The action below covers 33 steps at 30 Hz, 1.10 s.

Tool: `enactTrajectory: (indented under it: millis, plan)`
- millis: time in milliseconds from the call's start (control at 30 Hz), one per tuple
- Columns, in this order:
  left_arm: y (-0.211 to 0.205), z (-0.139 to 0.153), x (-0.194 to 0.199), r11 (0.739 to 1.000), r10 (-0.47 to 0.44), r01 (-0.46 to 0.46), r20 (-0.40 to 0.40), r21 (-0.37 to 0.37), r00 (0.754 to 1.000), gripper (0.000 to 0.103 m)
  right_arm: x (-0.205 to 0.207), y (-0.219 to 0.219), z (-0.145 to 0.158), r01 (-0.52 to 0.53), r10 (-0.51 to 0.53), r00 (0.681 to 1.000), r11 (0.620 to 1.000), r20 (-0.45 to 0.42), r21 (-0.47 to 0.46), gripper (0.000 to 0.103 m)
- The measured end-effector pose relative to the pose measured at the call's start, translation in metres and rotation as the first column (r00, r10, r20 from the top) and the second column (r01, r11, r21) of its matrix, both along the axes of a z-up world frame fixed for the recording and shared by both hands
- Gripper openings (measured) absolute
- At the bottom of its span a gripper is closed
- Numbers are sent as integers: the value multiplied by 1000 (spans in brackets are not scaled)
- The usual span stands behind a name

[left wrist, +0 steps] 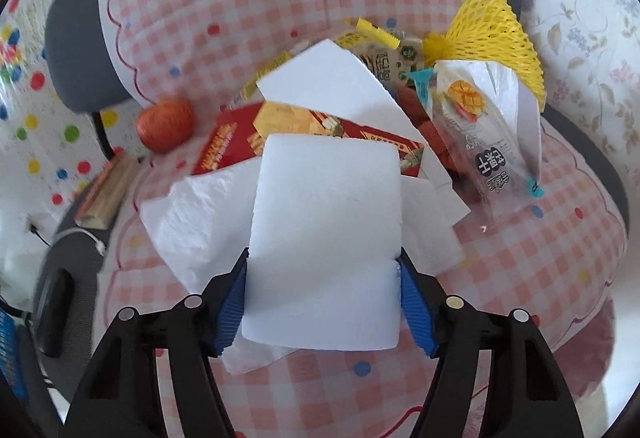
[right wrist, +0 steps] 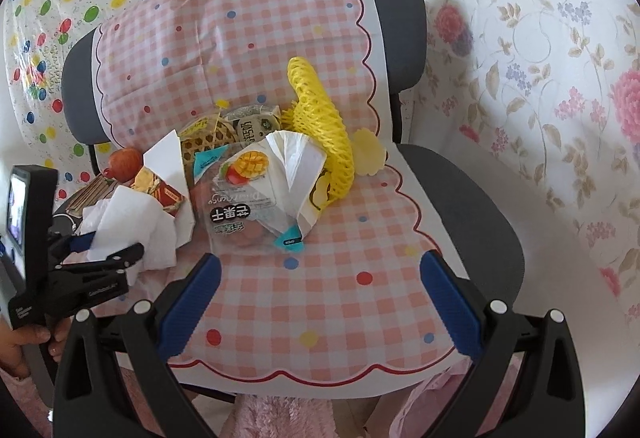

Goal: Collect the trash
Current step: 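Grasp the white foam block with the left gripper and lift it, then grasp the white tissue with the right gripper while the left holds the foam block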

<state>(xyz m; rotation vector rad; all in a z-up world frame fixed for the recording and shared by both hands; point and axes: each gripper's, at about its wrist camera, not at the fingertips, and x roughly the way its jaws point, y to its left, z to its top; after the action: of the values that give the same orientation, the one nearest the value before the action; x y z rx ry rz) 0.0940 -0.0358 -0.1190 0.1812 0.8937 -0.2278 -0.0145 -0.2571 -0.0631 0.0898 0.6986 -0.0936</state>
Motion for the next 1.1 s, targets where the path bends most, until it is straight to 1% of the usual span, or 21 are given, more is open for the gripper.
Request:
enactTrajectory:
  millis: [67, 133, 267, 333, 400, 433, 467, 500, 533, 567, 600, 633, 700, 733, 800, 900, 967, 1100]
  plan:
    - [4, 4, -2, 1000, -16, 16, 6, -21, 1000, 66, 0, 4, 1, -7, 7, 1000, 1000, 1, -15, 97]
    - [9, 13, -8, 998, -27, 29, 37, -55, 999, 65, 0, 9, 3, -17, 17, 1000, 999, 5, -28, 97]
    - [32, 55, -28, 992, -27, 44, 141, -118, 990, 65, 2, 27, 6, -48, 49, 999, 997, 13, -57, 97]
    - [46, 71, -35, 993, 3, 18, 177, -114, 984, 65, 2, 39, 7, -83, 84, 996, 995, 27, -57, 97]
    - [65, 80, -41, 995, 58, -39, 201, -95, 978, 66, 5, 53, 7, -127, 129, 991, 991, 35, -50, 97]
    - [73, 82, -42, 994, 81, -63, 206, -89, 975, 66, 5, 59, 6, -140, 142, 989, 989, 37, -47, 93]
    - [83, 81, -43, 992, 110, -96, 210, -78, 972, 66, 7, 66, 5, -156, 158, 987, 987, 38, -45, 87]
    - [92, 78, -44, 990, 137, -125, 208, -69, 968, 66, 11, 74, 3, -175, 177, 984, 984, 31, -41, 75]
    - [98, 76, -45, 988, 150, -139, 203, -68, 968, 66, 16, 83, 1, -196, 197, 980, 980, 21, -31, 71]
    - [107, 72, -44, 985, 166, -154, 190, -77, 968, 66, 19, 90, -1, -216, 216, 976, 976, 14, -22, 71]
    - [113, 68, -45, 983, 177, -164, 177, -84, 968, 66, 23, 99, -4, -247, 247, 969, 969, 5, -12, 67]
    - [119, 64, -46, 981, 187, -174, 167, -88, 968, 66, 28, 111, -7, -281, 280, 960, 960, -2, -10, 60]
    - [129, 55, -46, 977, 204, -191, 148, -95, 968, 66, 34, 128, -13, -325, 325, 946, 946, -13, -9, 52]
    - [132, 51, -47, 975, 209, -196, 139, -100, 968, 66, 36, 137, -17, -348, 348, 937, 938, -17, -6, 50]
    - [138, 44, -47, 973, 213, -200, 123, -111, 969, 66, 43, 156, -25, -393, 394, 919, 919, -33, 12, 49]
    - [145, 36, -45, 972, 220, -208, 114, -112, 969, 66, 57, 175, -38, -414, 416, 907, 909, -64, 41, 49]
    - [148, 32, -44, 971, 223, -210, 114, -112, 968, 66, 64, 183, -46, -415, 416, 906, 909, -71, 41, 49]
    - [153, 28, -40, 970, 217, -203, 104, -132, 971, 66, 76, 196, -67, -394, 393, 912, 919, -117, 20, 49]
